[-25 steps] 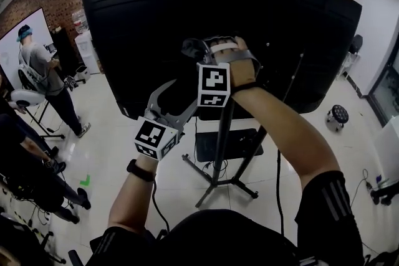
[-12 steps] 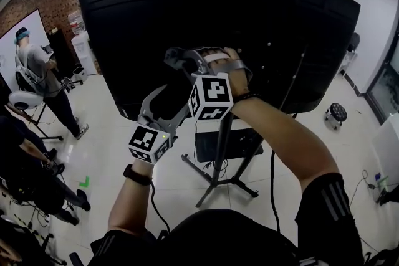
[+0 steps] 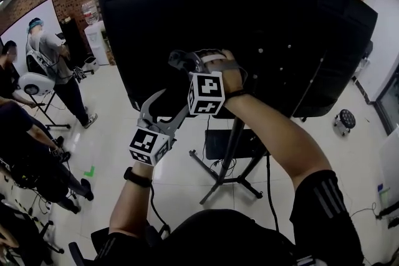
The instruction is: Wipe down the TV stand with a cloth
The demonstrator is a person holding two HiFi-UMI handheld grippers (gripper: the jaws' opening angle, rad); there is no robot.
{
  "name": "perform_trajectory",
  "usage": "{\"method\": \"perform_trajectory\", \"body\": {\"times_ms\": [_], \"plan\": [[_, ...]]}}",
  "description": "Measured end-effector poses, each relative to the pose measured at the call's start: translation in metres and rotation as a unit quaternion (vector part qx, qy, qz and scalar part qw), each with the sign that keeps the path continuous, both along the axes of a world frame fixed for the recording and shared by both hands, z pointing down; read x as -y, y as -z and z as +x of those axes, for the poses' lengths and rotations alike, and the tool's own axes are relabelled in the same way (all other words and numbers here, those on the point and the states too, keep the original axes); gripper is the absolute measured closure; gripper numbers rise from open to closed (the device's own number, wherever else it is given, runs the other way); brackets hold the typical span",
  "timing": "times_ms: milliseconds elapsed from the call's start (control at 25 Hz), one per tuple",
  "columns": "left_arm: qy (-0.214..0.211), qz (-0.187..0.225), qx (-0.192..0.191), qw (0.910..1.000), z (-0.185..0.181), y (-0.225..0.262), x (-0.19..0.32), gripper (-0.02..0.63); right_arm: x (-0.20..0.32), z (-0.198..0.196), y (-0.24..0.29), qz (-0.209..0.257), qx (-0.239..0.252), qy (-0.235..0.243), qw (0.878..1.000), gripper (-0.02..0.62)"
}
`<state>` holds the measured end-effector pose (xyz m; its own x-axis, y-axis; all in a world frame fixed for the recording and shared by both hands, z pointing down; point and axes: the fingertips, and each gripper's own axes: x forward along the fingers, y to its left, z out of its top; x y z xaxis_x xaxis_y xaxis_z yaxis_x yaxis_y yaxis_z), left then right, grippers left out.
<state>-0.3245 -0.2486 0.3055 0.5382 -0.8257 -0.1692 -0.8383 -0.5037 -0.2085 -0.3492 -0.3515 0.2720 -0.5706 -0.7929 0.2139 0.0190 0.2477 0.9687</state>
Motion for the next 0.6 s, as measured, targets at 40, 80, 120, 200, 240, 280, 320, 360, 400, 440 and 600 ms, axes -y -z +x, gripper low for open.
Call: {"method": "perform_trajectory", "body": {"times_ms": [40, 80, 120, 200, 240, 280, 320, 360, 400, 440, 600], "plan": [[-0.001, 0.000, -0.001, 1.0000, -0.002, 0.000, 0.000, 0.307, 0.000, 0.001, -0.001, 0.002, -0.002, -0.001, 1.000, 0.574], [-0.002, 0.001, -0.001, 1.0000, -0.002, 0.001, 0.000, 0.307, 0.001, 0.003, -0.001, 0.003, -0.005, -0.004, 1.000, 0.574], [-0.004, 0.001, -0.001, 1.0000, -0.002, 0.001, 0.000, 0.305, 0.001, 0.006, -0.002, 0.004, -0.008, -0.009, 1.000, 0.574], [-0.010, 0.000, 0.001, 0.9999, 0.003, 0.000, 0.001, 0.304, 0.003, 0.016, -0.005, 0.007, -0.024, -0.025, 0.999, 0.574], [-0.014, -0.001, 0.002, 0.9999, 0.006, -0.001, 0.001, 0.304, 0.005, 0.023, -0.007, 0.014, -0.040, -0.036, 0.998, 0.574], [-0.019, -0.001, 0.003, 0.9998, 0.011, -0.002, 0.002, 0.304, 0.007, 0.031, -0.009, 0.023, -0.059, -0.048, 0.997, 0.574], [-0.025, 0.000, 0.004, 0.9997, 0.016, -0.002, 0.003, 0.304, 0.009, 0.039, -0.011, 0.033, -0.080, -0.060, 0.995, 0.574], [-0.031, 0.002, 0.004, 0.9995, 0.022, 0.000, 0.004, 0.304, 0.010, 0.047, -0.011, 0.042, -0.098, -0.072, 0.992, 0.574], [-0.037, 0.004, 0.005, 0.9993, 0.027, 0.001, 0.005, 0.304, 0.011, 0.054, -0.010, 0.050, -0.113, -0.082, 0.989, 0.574], [-0.042, 0.003, 0.005, 0.9991, 0.032, 0.001, 0.006, 0.304, 0.011, 0.061, -0.010, 0.057, -0.124, -0.091, 0.986, 0.574], [-0.063, 0.007, 0.001, 0.9980, 0.049, 0.003, 0.010, 0.304, 0.012, 0.080, -0.010, 0.073, -0.145, -0.111, 0.981, 0.574]]}}
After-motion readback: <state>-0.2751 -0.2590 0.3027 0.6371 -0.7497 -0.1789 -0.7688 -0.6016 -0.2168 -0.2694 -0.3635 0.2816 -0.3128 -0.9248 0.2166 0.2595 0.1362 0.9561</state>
